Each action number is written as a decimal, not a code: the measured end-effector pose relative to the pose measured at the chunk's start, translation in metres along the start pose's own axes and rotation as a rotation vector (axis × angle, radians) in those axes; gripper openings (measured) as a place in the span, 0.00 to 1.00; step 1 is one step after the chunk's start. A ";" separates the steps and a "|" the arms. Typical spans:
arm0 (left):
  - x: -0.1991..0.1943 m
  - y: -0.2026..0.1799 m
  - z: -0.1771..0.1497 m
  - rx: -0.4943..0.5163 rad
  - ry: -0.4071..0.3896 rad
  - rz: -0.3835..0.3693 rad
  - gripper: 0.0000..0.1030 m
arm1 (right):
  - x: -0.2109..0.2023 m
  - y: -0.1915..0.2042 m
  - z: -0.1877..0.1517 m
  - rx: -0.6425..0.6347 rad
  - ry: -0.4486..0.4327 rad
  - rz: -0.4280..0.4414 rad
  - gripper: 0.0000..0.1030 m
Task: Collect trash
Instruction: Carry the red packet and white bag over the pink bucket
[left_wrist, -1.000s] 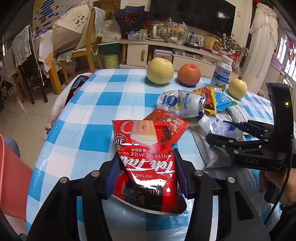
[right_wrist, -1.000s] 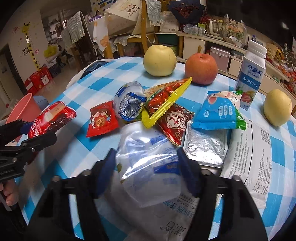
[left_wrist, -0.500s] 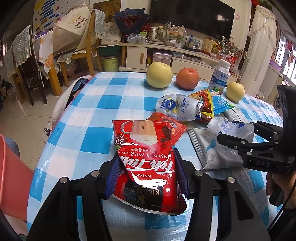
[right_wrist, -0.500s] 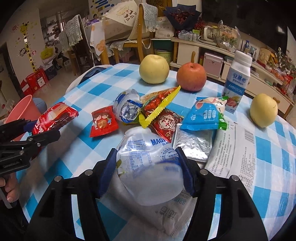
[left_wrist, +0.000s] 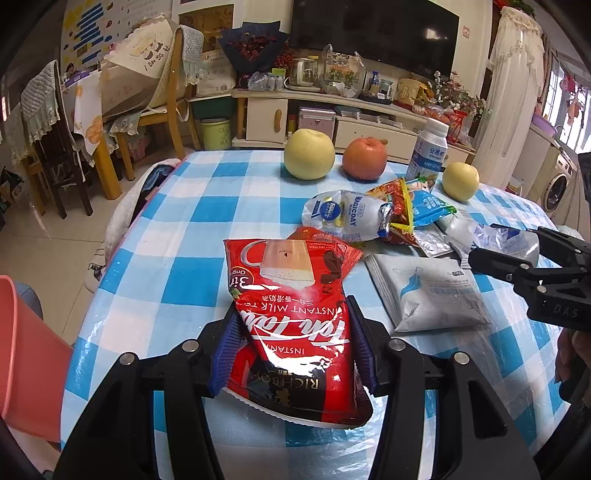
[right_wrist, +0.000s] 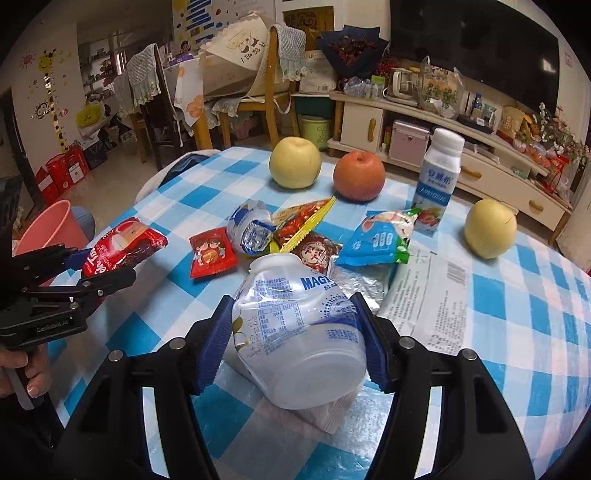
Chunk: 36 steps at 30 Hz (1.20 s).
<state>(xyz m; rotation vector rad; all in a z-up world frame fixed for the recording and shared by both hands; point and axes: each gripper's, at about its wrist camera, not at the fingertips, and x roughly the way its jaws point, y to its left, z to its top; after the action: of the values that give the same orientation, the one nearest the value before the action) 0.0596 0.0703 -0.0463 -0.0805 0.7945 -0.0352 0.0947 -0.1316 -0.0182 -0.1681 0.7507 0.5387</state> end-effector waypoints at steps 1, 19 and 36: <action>-0.003 0.000 0.002 0.001 -0.005 -0.004 0.53 | -0.004 0.000 0.001 0.000 -0.006 -0.006 0.62; -0.077 0.017 0.028 0.002 -0.112 0.043 0.53 | -0.069 0.043 0.041 -0.032 -0.130 0.003 0.62; -0.158 0.104 0.020 -0.095 -0.193 0.199 0.53 | -0.083 0.161 0.097 -0.168 -0.207 0.161 0.62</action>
<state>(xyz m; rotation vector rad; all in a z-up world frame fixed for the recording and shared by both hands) -0.0368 0.1849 0.0706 -0.0925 0.6075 0.1963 0.0188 0.0041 0.1162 -0.2059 0.5196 0.7609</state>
